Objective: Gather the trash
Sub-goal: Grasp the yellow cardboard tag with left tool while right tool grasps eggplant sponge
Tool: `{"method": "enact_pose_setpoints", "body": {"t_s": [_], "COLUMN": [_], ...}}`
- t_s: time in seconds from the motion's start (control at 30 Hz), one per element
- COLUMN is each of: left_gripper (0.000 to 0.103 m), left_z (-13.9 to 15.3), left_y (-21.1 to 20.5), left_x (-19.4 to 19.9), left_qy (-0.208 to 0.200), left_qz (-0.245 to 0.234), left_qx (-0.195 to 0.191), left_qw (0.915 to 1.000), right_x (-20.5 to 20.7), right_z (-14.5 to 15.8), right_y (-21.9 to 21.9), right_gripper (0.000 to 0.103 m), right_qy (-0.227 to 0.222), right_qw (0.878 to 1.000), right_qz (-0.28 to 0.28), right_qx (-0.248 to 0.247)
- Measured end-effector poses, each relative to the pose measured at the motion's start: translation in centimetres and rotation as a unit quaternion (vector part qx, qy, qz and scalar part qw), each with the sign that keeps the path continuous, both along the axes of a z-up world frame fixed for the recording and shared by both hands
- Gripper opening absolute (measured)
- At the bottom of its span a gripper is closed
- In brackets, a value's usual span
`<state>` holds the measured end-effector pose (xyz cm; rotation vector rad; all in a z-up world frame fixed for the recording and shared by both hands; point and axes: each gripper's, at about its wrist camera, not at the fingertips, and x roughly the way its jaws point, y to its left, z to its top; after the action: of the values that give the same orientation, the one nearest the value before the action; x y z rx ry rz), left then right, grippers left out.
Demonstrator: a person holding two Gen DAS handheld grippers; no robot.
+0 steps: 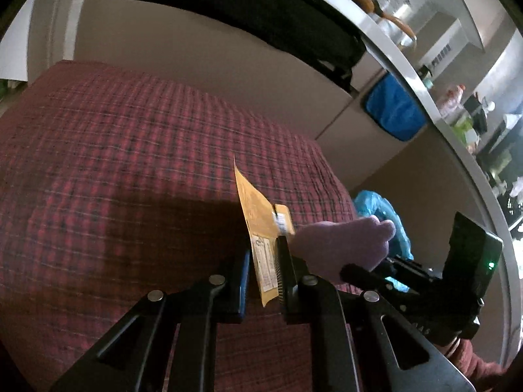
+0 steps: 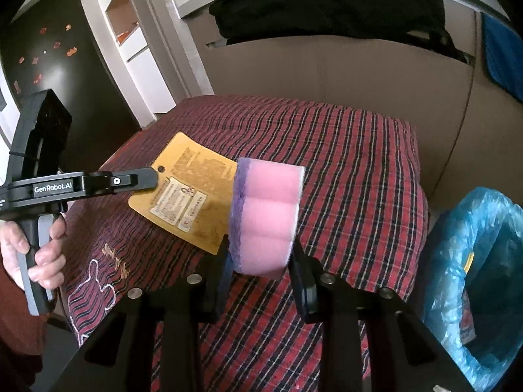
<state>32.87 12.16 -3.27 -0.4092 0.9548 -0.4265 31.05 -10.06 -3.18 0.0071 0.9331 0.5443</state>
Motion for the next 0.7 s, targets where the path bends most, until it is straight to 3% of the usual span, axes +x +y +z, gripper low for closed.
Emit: {"method": "enact_pose_setpoints", "body": {"t_s": [0.17,0.3,0.7], "left_gripper": [0.015,0.004,0.001], "left_z": [-0.1,0.5,2.7], "left_y": [-2.9,-4.0,-4.6], "left_x": [0.1,-0.6,-4.1], "left_qy": [-0.017,-0.038,-0.089], "left_qz": [0.015,0.017,0.070], "left_qx": [0.043,0.077,0.145], "left_qw": [0.9988,0.9961,0.9830], "right_x": [-0.4,-0.9,-2.6], "right_z": [0.1,0.6,2.7], "right_y": [-0.5,-1.1,-1.7], "right_gripper": [0.029,0.029,0.029], "right_qy": [0.002,-0.003,-0.038], "right_qw": [1.000,1.000,0.999], "right_qz": [-0.006,-0.008,-0.014], "right_qx": [0.009,0.015,0.010]}}
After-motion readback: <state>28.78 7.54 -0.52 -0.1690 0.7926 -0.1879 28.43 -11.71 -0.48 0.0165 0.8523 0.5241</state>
